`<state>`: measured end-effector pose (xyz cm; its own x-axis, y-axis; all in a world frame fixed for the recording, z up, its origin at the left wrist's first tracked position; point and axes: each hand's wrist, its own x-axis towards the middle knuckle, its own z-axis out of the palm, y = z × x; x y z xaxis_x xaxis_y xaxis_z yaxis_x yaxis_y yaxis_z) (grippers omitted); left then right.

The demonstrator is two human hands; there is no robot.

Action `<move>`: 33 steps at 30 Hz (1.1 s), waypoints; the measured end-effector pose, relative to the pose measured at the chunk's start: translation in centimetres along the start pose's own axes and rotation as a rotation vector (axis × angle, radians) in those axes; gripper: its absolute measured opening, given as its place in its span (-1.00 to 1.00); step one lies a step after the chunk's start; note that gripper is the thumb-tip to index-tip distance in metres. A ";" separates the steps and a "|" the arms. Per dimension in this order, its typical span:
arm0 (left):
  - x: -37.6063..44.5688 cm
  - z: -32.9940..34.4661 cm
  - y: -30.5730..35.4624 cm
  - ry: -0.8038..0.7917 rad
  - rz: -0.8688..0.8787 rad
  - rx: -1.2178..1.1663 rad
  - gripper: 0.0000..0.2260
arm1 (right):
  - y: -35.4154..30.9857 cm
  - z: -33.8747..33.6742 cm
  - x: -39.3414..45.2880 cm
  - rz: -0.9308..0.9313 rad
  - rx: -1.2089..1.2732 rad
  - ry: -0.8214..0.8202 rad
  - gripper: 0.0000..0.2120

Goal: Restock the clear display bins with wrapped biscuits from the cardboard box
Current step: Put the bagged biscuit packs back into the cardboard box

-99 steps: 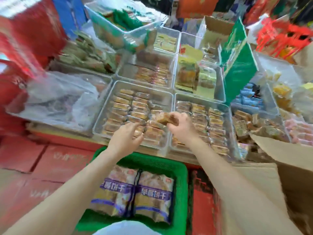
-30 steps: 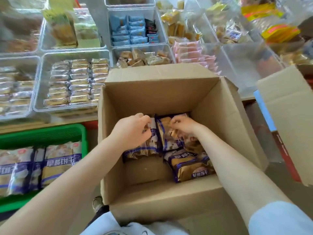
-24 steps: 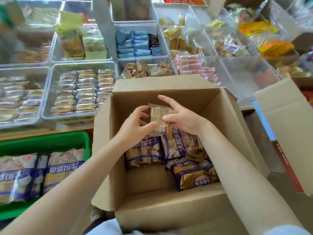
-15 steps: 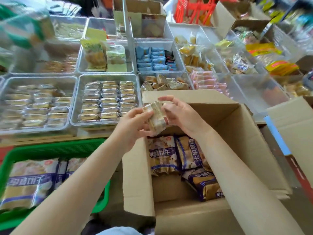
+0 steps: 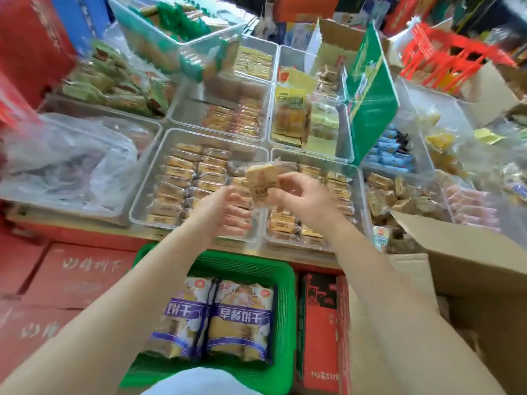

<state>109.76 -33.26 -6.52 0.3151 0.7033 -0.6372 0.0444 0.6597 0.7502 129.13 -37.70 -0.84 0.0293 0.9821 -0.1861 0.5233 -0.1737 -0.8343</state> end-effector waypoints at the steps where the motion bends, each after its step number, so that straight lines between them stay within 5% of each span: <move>1: 1.3 -1.7 -0.3 0.132 0.078 0.169 -0.68 | 0.0 1.1 1.4 0.058 -0.013 0.024 -0.77; 5: 6.4 -8.2 -3.1 0.380 0.447 1.097 -0.54 | 0.8 3.8 7.3 0.158 -0.270 0.153 -0.79; 8: 9.0 -11.0 -5.3 0.265 0.372 1.422 -0.42 | 1.7 5.4 11.9 0.143 -0.432 0.254 -0.80; 12: 9.7 -11.2 -5.4 0.257 0.374 1.412 -0.39 | 4.1 8.3 17.2 0.121 -0.824 0.237 -0.82; 15: 10.1 -11.5 -5.4 0.246 0.350 1.408 -0.37 | 5.8 10.5 19.6 0.124 -1.186 0.065 -0.82; 22: 10.4 -11.5 -5.7 0.263 0.345 1.408 -0.37 | 7.5 12.5 21.3 0.073 -1.339 -0.068 -0.66; 29: 10.1 -11.3 -5.4 0.262 0.341 1.397 -0.39 | 6.6 14.8 18.0 0.196 -1.114 -0.172 -0.39; 33: 9.6 -11.4 -5.2 0.246 0.294 1.406 -0.40 | 5.0 13.3 13.7 0.188 -0.799 -0.245 -0.53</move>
<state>101.79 -26.93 -18.56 0.3156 0.8864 -0.3387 0.9259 -0.2097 0.3141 120.83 -26.13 -14.47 0.0389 0.8827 -0.4684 0.9742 -0.1379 -0.1789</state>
